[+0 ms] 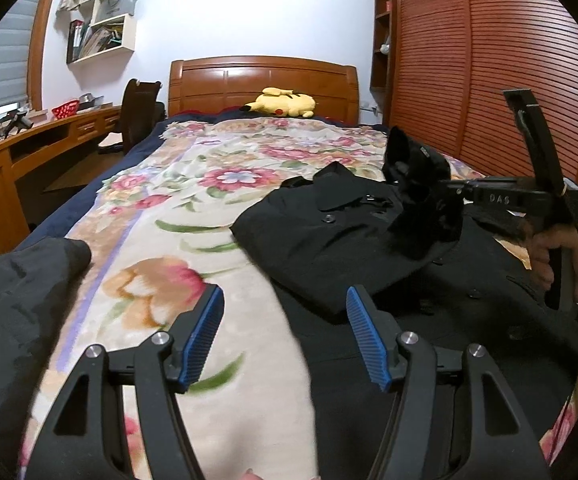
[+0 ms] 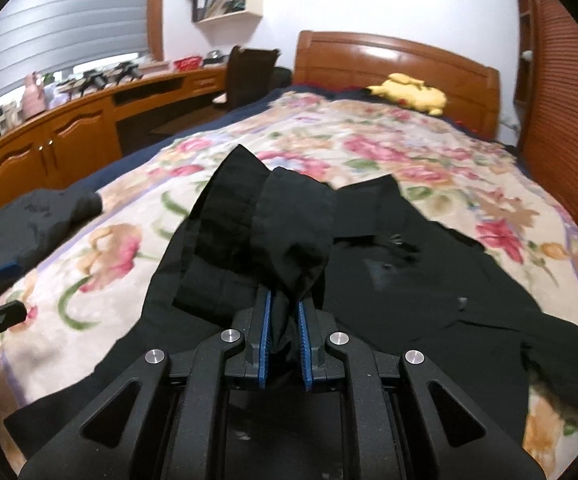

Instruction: Fold large clothes

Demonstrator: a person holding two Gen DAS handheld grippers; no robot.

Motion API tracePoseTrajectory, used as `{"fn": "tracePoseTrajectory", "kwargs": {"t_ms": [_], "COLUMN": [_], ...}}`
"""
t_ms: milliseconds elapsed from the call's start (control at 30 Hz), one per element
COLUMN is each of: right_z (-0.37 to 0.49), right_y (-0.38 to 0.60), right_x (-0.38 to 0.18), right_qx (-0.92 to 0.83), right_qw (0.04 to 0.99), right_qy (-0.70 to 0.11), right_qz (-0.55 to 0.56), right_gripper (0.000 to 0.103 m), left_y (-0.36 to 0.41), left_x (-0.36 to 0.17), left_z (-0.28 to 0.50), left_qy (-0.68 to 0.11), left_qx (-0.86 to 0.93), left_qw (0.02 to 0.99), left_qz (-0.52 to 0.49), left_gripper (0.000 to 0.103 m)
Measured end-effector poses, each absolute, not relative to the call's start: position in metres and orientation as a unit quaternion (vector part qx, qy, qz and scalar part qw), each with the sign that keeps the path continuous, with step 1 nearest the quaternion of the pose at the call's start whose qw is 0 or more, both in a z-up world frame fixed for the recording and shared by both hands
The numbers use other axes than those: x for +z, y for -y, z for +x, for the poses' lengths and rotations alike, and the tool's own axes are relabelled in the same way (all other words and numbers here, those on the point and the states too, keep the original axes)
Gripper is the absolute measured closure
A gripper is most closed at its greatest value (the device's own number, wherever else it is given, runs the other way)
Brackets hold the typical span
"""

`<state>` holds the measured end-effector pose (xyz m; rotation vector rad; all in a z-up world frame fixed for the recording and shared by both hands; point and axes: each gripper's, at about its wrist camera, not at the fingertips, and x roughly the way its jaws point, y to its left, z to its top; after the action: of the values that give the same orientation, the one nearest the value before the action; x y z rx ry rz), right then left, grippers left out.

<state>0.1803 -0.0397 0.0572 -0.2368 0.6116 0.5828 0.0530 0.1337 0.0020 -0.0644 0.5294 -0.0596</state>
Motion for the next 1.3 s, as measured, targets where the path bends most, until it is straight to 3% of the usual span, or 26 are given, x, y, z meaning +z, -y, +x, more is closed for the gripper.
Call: {"fn": "tracePoseTrajectory", "kwargs": {"t_ms": [867,1000,1167,1300], "right_z": [0.168,0.163,0.149,0.138], "right_y": [0.190,0.202,0.218,0.225], "right_x": [0.032,0.028,0.029,0.036], "right_qx": [0.153,0.139,0.121,0.124], "right_qw": [0.928,0.926,0.928,0.931], "right_qy": [-0.327,-0.340,-0.342,-0.334], "right_qz": [-0.092,-0.092,-0.084,-0.079], "right_gripper": [0.092,0.080,0.050,0.044], "left_y": [-0.050,-0.041,-0.034,-0.030], "left_x": [0.002,0.001,0.000,-0.001], "left_z": [0.078,0.080,0.083,0.086], "left_qy": [-0.276,-0.277,-0.277,-0.281], "left_qx": [-0.079,-0.087,-0.096,-0.098], "left_qw": [0.958,0.957,0.956,0.955], "left_qz": [-0.010,-0.006,-0.006,-0.004], "left_gripper": [0.039,0.039,0.039,0.039]}}
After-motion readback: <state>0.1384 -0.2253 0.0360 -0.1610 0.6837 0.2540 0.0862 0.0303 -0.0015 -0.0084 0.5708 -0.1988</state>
